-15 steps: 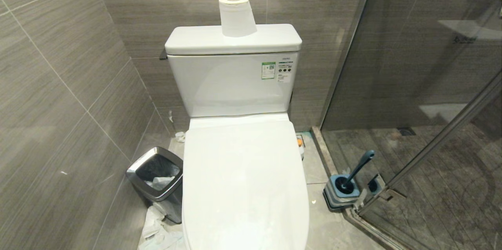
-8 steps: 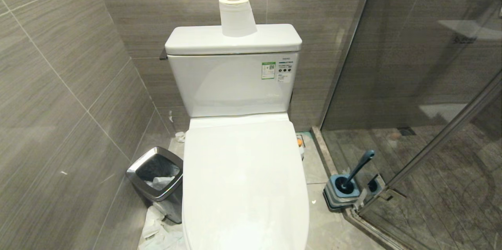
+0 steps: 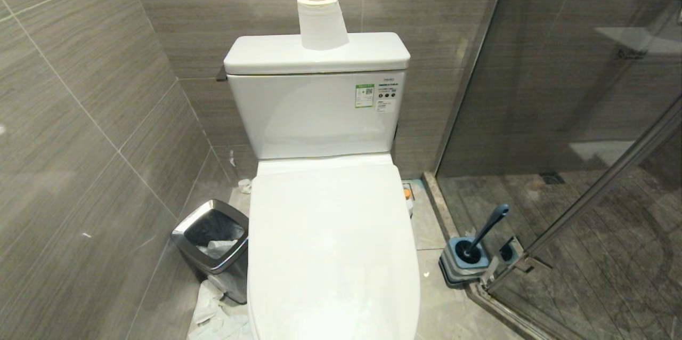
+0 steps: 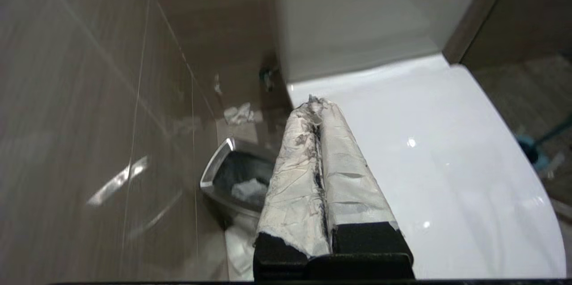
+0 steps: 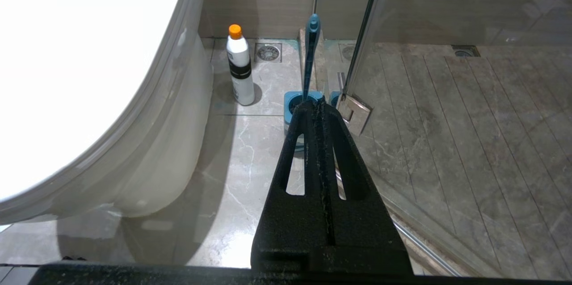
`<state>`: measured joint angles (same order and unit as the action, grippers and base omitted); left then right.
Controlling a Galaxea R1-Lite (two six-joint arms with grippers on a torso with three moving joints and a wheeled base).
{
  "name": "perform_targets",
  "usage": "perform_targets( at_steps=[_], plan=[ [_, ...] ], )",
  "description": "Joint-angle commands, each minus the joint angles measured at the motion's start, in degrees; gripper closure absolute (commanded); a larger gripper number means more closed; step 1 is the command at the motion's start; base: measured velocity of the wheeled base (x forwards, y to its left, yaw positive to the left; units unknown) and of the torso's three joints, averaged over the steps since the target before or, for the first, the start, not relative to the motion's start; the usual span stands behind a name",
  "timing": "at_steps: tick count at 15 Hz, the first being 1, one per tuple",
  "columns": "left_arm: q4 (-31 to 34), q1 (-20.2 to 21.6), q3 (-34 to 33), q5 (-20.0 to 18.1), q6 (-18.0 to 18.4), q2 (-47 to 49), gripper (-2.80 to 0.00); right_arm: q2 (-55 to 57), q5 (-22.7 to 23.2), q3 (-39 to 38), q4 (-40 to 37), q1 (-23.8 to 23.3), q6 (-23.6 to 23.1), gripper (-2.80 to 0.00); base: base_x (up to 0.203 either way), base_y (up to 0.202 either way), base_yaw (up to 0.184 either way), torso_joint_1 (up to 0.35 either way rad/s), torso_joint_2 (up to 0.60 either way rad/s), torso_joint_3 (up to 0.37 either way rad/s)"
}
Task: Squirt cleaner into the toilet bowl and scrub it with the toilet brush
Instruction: Use the left hand to lift the toilet lid slightly
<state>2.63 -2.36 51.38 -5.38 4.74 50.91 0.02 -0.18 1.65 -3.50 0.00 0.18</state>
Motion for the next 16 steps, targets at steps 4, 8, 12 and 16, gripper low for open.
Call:
perform_targets(
  at_steps=[4, 8, 12, 16],
  plan=[
    [-3.96, -0.27, 13.87, -2.73, -8.89, 21.62, 0.0, 0.07, 0.01, 0.02, -0.02, 0.0, 0.01, 0.0, 0.0, 0.0, 0.0, 0.0, 0.0, 0.0],
    [-0.98, -0.09, 13.74, -13.09, -13.38, 25.92, 0.0, 0.07, 0.01, 0.02, -0.02, 0.0, 0.08, 0.0, 0.0, 0.0, 0.0, 0.0, 0.0, 0.0],
    [-1.53, 3.66, 10.43, -24.15, -15.96, 32.34, 0.0, 0.07, 0.01, 0.02, -0.02, 0.0, 0.08, 0.0, 0.0, 0.0, 0.0, 0.0, 0.0, 0.0],
    [-12.53, 9.24, 6.17, -32.2, -15.49, 42.11, 0.0, 0.07, 0.01, -0.03, -0.02, 0.0, -0.01, 0.0, 0.0, 0.0, 0.0, 0.0, 0.0, 0.0]
  ],
)
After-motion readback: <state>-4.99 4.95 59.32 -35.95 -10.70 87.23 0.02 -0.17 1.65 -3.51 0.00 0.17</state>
